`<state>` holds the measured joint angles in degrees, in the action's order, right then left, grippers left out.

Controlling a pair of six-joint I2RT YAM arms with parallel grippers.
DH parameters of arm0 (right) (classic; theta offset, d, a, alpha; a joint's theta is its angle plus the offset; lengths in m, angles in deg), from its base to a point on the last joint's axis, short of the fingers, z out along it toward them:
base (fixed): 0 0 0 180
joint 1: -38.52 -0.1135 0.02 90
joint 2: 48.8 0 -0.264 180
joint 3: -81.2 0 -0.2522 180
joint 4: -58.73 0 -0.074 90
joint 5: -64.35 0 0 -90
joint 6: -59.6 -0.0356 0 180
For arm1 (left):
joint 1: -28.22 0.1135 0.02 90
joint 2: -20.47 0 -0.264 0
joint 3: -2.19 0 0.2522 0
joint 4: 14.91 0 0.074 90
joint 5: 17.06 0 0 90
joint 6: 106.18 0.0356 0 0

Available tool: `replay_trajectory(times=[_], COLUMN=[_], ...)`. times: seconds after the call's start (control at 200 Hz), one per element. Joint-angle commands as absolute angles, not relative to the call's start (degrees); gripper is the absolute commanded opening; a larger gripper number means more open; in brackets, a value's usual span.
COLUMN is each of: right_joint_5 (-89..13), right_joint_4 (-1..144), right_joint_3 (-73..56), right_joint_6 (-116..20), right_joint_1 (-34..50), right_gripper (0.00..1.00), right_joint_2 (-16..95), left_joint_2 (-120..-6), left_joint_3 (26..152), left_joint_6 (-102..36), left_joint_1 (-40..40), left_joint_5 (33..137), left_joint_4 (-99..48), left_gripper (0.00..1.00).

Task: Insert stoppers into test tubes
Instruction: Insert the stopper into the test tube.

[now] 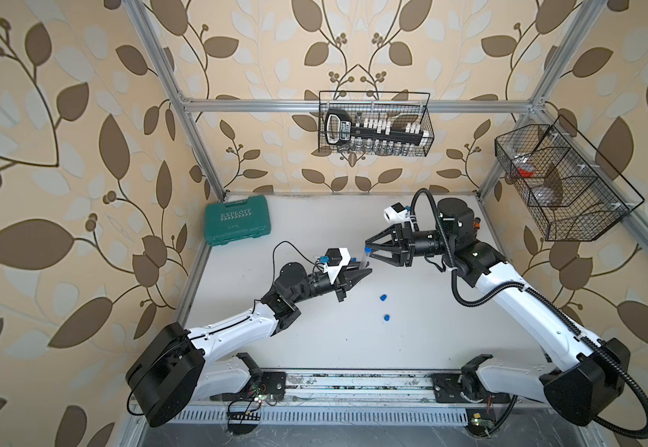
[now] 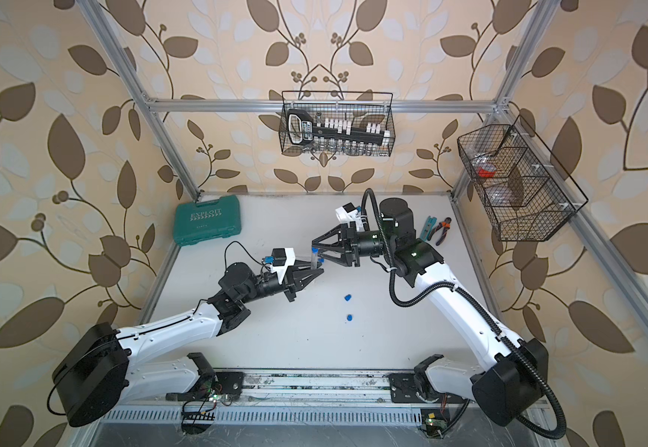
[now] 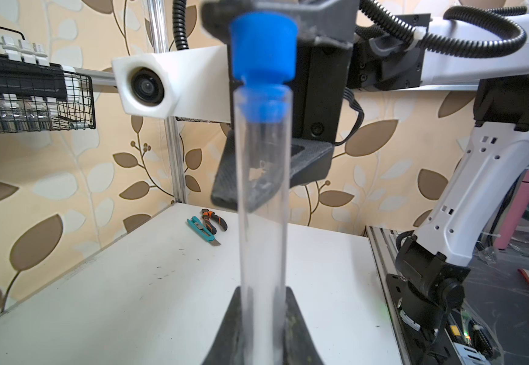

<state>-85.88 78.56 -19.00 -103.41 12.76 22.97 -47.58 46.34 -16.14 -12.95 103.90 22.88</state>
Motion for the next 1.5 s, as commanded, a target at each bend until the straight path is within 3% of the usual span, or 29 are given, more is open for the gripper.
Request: replay_trajectory(times=[0.0,0.655,1.494], right_joint_5=[-85.99,-83.95,-83.22], right_joint_4=[80.68,86.91,86.34], right_joint_3=[-21.34,-27.62,-33.70], right_joint_6=[-102.06,-95.78,-95.48], right_joint_1=[12.00,11.97,12.72], right_gripper=[0.44,0.41,0.35], right_joint_2=[23.00,22.22,22.30], left_joint_2=[-45.45,-43.27,-40.70], left_joint_3=[50.45,57.19,66.69], left_joint_6=[-14.77,-14.97,-11.59], left_joint_1=[-12.74,-12.66,-12.65], left_joint_5=[103.89,99.32,102.47], left_joint_4=[26.71,29.24,29.13], left_gripper=[0.00,0.00,0.00])
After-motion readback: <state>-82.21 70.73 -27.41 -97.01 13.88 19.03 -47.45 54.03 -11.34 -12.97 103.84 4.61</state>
